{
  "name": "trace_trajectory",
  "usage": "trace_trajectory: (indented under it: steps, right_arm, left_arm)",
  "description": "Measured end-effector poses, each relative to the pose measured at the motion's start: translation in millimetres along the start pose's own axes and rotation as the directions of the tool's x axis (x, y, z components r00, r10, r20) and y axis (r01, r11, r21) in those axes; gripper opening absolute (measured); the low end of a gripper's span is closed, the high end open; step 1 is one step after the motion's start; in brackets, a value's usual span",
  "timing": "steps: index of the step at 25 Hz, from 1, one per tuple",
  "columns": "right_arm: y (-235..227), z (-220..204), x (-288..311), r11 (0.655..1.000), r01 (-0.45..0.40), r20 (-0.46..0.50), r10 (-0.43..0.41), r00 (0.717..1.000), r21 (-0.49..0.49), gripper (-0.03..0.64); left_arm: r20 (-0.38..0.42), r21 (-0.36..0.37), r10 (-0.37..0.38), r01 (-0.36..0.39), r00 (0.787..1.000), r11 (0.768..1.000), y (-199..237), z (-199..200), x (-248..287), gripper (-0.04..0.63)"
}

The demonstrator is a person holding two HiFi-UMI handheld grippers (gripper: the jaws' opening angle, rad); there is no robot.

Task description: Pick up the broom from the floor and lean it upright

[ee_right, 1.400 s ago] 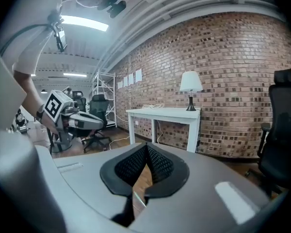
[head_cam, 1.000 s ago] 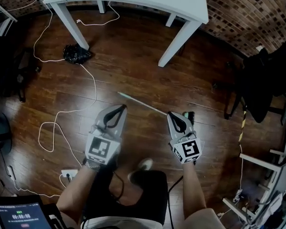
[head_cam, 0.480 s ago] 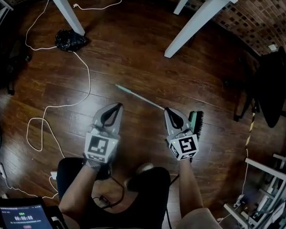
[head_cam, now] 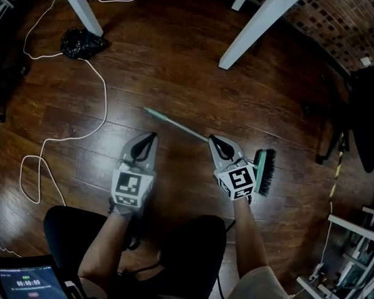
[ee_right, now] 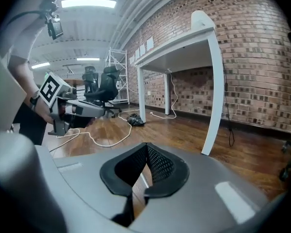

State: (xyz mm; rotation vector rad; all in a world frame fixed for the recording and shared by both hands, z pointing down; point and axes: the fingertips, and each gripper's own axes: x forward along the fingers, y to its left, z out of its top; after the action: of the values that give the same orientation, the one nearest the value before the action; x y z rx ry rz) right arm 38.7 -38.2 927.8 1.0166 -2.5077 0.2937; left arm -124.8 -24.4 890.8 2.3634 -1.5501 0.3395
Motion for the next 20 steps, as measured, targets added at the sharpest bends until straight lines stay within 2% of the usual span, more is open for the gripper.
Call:
trace_trajectory:
  steps: [4,8,14,20]
  right_arm:
    - [1.2,-44.6,30.9,0.995,-0.085,-0.084,0.08,0.993,-0.057,0.015]
    - [10.0,-87.9,63.4,0.974,-0.196,-0.185,0.172,0.968,-0.115,0.044]
    - [15.9,-139.1,115.1,0.907,-0.348,-0.364,0.248,0.898,-0.239,0.08]
    - [12.7,-178.7,158.6,0.856,-0.441,-0.513,0.26,0.818,-0.269,0.091]
  left_arm:
    - [-0.005,-0.019,0.03,-0.03,1.0,0.999,7.8,-32.1,19.0,0.0]
    - [0.005,-0.052,0.054,-0.054,0.999,0.997,10.4,-60.5,28.7,0.0]
    - [0.008,-0.05,0.072,-0.071,0.997,0.996,15.1,-89.8,28.0,0.0]
    - [0.003,-0.06,0.108,-0.108,0.994,0.992,30.1,-108.0,21.2,0.0]
